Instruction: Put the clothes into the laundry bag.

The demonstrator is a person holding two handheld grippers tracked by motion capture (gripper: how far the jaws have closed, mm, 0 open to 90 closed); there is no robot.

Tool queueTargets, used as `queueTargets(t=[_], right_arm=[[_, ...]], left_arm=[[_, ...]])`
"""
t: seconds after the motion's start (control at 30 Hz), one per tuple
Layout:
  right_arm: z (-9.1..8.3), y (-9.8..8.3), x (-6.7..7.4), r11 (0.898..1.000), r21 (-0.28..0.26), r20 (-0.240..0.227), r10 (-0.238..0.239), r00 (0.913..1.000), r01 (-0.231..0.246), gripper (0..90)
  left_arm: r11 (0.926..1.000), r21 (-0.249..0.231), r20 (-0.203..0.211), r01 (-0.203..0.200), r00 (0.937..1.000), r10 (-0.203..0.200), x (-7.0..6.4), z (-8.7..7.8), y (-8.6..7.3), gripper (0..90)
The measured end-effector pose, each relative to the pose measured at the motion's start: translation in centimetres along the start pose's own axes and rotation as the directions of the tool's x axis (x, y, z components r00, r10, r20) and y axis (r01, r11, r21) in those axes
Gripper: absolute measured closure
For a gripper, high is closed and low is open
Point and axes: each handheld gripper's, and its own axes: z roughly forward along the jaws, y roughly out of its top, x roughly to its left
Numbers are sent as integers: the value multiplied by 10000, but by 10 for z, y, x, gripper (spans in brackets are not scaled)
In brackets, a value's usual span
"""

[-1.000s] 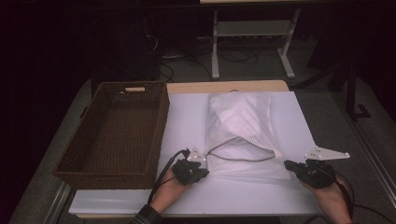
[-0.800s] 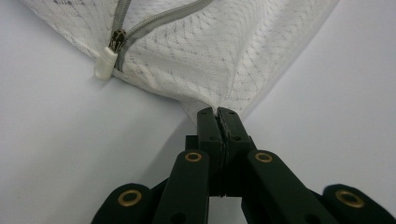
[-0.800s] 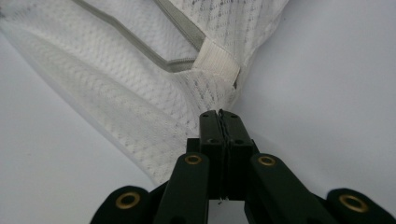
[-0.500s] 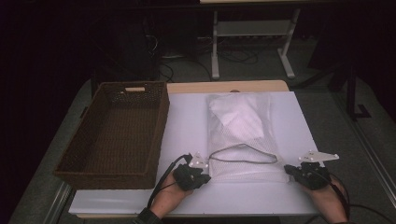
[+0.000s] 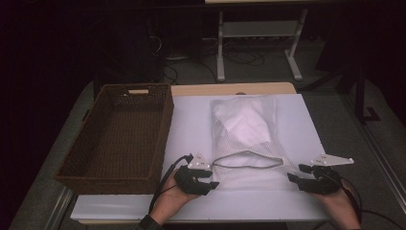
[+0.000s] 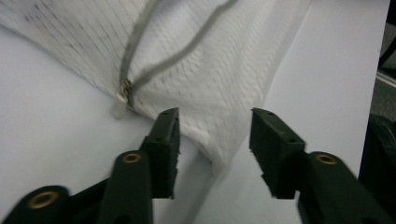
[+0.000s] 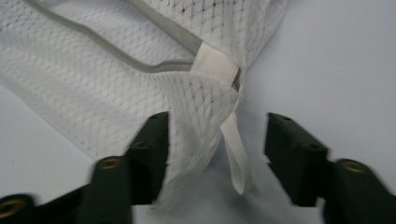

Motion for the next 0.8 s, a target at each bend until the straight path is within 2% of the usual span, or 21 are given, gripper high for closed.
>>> queueTargets(t=[0.07,0.17,0.37,0.8], right_arm=[[1,-1,-1,10000,-70,-160,27,9999,-28,237],[1,0,-1,9990,-425,-63,-108,9999,105,163],[-3,1,0,9963,-841,-96,-180,9998,171,155],[-5,2,-3,9956,-933,-34,-19,10000,16,158]], left_arm=[[9999,-151,-45,-42,10000,41,2,0,3,456],[9990,-439,-33,-125,9999,124,5,1,10,408],[9951,-951,115,-258,9996,270,6,2,27,412],[9860,-1457,-123,-808,9967,798,10,12,70,449]])
